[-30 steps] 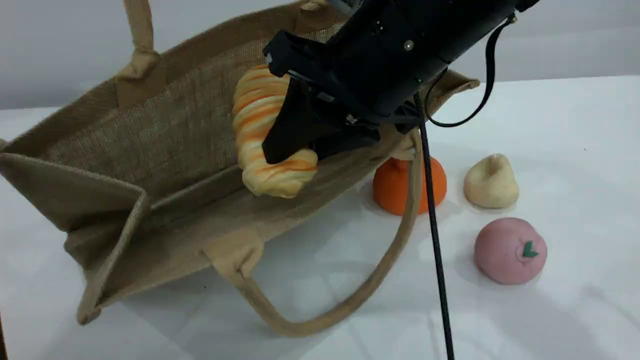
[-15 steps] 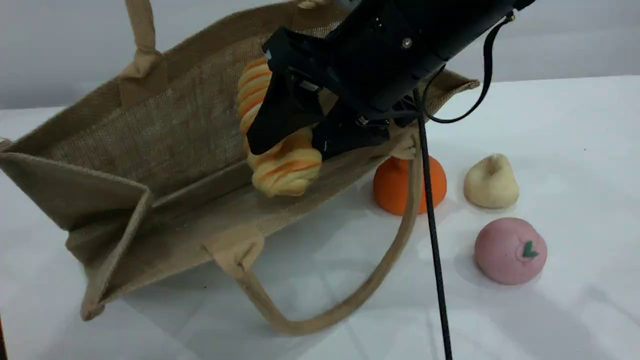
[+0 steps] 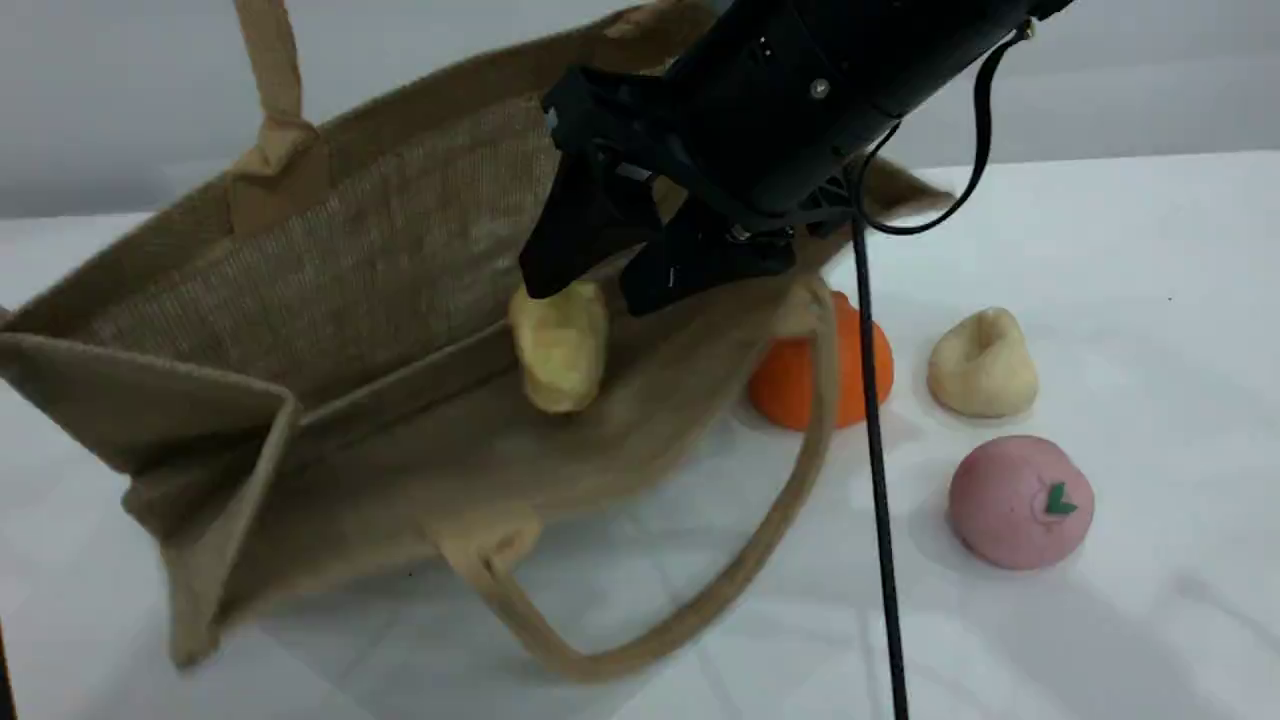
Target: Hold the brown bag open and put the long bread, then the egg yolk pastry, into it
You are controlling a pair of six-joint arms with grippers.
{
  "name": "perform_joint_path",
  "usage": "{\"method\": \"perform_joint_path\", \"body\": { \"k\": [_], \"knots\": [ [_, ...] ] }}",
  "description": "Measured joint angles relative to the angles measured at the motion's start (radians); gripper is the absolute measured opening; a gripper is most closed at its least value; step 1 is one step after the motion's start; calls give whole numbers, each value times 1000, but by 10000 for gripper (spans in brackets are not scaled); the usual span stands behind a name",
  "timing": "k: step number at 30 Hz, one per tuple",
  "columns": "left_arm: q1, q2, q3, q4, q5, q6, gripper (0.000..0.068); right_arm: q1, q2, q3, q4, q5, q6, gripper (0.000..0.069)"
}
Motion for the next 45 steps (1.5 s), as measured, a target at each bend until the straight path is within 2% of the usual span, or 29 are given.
{"method": "perform_joint_path", "body": {
  "k": [5,8,11,15,20,26,34,45],
  "knots": [
    [0,0,0,0,-1,-1,85,-1,-14,0,-21,19,0,426],
    [0,0,0,0,-1,-1,85,-11,-56,0,-83,77,15,426],
    [0,0,0,0,-2,-1,85,-34,-115,0,-178,143,72,426],
    [0,0,0,2,-1,-1,85,-78,-200,0,-355,152,184,426],
    [0,0,0,3,0,-1,85,-158,-206,2,-612,92,336,426],
    [0,0,0,8,27,-1,85,-278,-157,2,-788,-25,440,426],
    [0,0,0,11,27,-1,85,-459,-63,2,-760,-119,449,426],
    [0,0,0,11,27,-1,85,-417,118,2,-581,-206,319,426]
  ]
}}
